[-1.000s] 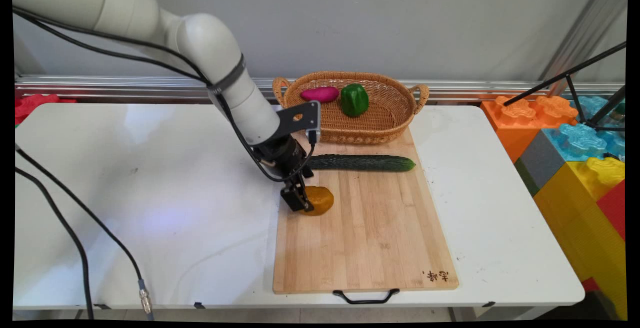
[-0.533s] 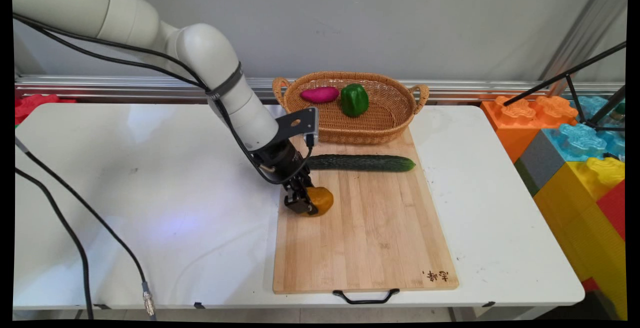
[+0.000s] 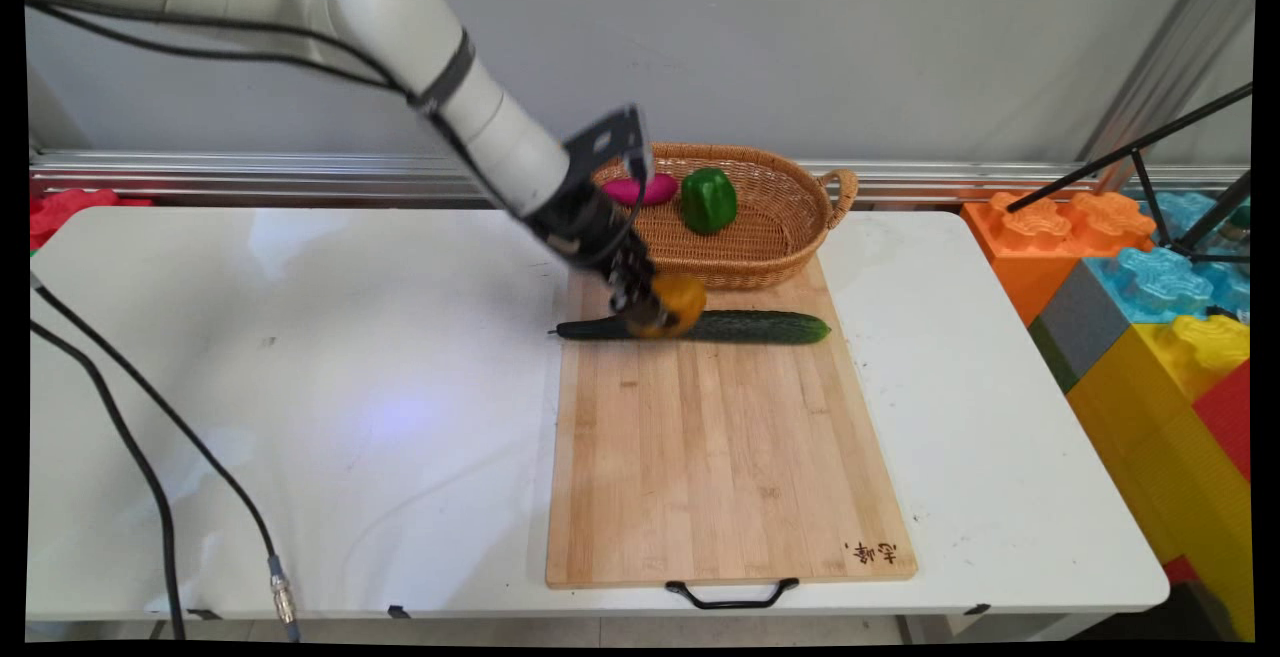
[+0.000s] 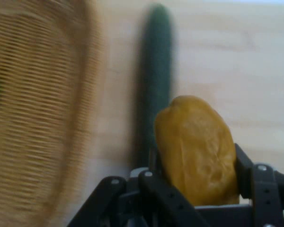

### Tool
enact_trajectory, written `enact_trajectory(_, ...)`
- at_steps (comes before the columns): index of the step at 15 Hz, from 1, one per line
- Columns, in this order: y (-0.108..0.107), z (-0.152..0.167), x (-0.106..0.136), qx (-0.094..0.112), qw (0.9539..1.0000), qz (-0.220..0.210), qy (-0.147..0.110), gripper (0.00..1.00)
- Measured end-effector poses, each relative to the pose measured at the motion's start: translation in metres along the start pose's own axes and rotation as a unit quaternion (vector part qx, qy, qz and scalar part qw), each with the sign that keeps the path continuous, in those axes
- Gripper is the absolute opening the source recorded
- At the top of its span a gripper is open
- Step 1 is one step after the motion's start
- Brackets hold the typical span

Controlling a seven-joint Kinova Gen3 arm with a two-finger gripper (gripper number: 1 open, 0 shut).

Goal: Place the picked object in the vegetable basket

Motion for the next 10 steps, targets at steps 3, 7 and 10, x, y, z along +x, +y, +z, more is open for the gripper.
enact_trajectory(3,-0.033,-0.012,0.013,0.061,0.9975,-0.024,0.029,0.0)
enact_trajectory(7,-0.071,-0.014,0.012,0.121,0.9901,-0.063,0.033,0.0)
enact_trajectory(10,-0.09,-0.007,0.004,0.147,0.9855,-0.084,0.02,0.0)
